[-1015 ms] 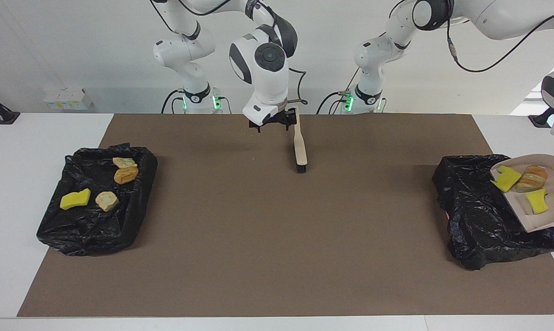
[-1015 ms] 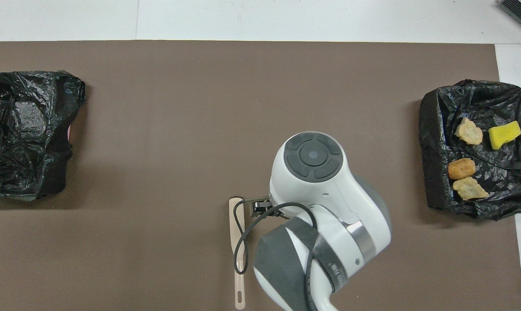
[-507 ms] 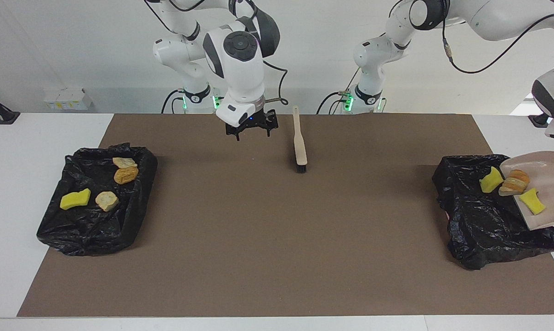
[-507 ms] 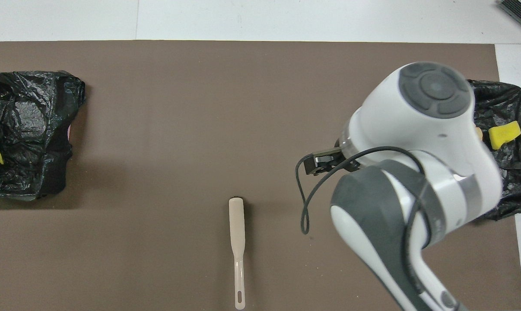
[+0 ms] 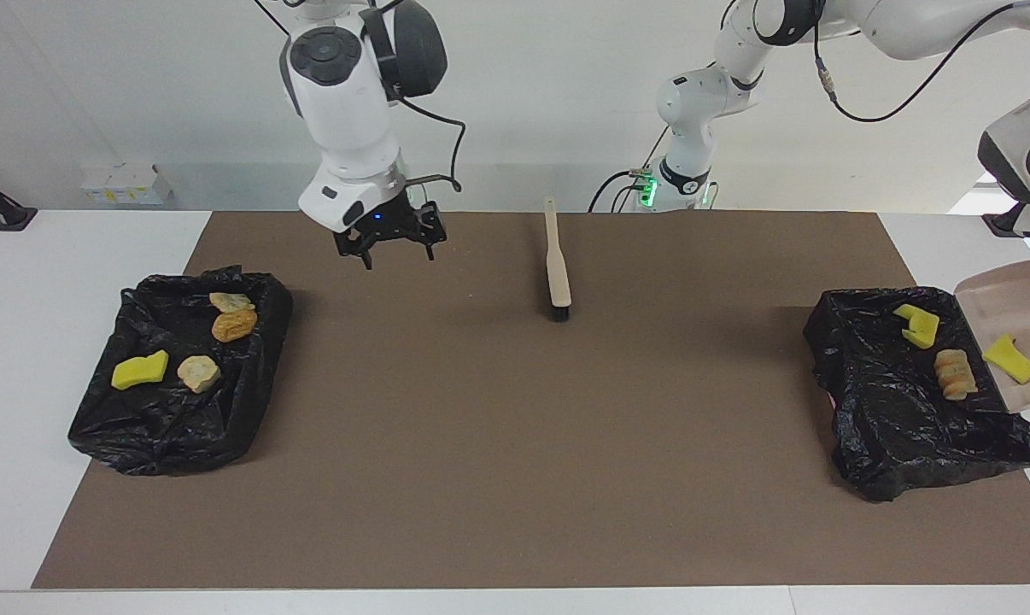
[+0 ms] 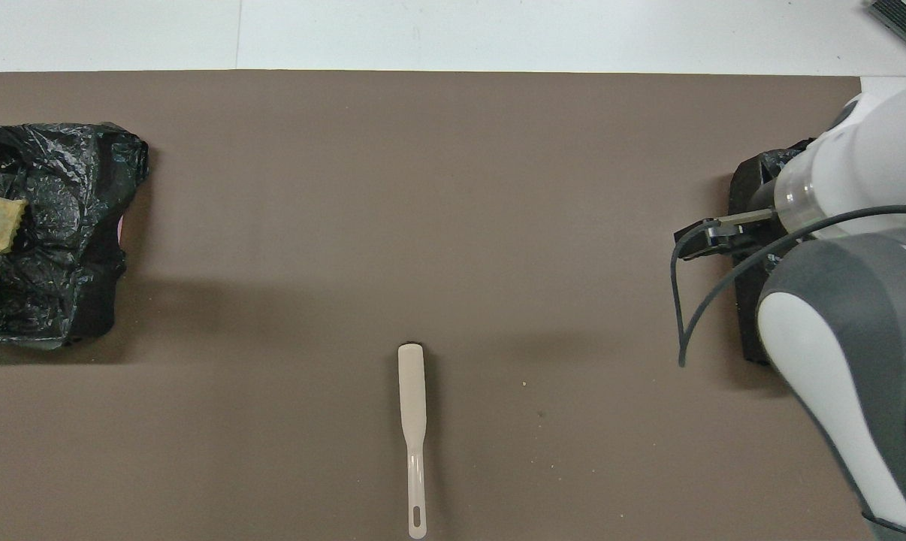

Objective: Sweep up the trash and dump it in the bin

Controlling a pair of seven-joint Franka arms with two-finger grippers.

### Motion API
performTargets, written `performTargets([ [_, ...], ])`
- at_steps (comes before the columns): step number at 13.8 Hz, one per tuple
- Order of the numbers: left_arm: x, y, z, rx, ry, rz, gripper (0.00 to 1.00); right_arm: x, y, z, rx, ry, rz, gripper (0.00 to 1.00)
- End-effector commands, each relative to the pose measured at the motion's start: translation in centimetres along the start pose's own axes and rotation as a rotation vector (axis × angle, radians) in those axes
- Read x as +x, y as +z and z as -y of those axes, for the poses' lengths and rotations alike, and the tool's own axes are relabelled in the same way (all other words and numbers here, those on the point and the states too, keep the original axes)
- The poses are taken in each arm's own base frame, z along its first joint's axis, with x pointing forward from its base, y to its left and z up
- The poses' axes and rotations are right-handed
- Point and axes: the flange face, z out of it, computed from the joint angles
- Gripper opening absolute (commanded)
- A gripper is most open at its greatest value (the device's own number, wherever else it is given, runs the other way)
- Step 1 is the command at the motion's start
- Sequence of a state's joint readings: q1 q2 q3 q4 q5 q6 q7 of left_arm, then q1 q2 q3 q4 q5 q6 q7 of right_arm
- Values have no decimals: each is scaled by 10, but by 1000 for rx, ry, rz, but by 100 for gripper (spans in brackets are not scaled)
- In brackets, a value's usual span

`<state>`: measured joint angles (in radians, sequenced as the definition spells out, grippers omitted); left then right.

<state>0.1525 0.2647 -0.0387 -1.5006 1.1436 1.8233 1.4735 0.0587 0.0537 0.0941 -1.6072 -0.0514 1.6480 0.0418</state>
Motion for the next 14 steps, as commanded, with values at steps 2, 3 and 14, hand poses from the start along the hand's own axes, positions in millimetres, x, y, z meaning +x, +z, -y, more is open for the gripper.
performTargets([
  [2,13,-35,-24,-9,12,116,0,-10,-10,-63,-21,-33,-4,100],
  [3,12,-42,-23,-18,17,141,0,-13,-9,-83,-19,-1,2,100],
  [14,65,-118,-22,-105,-252,-458,0,-34,-35,-90,1,101,-3,100],
])
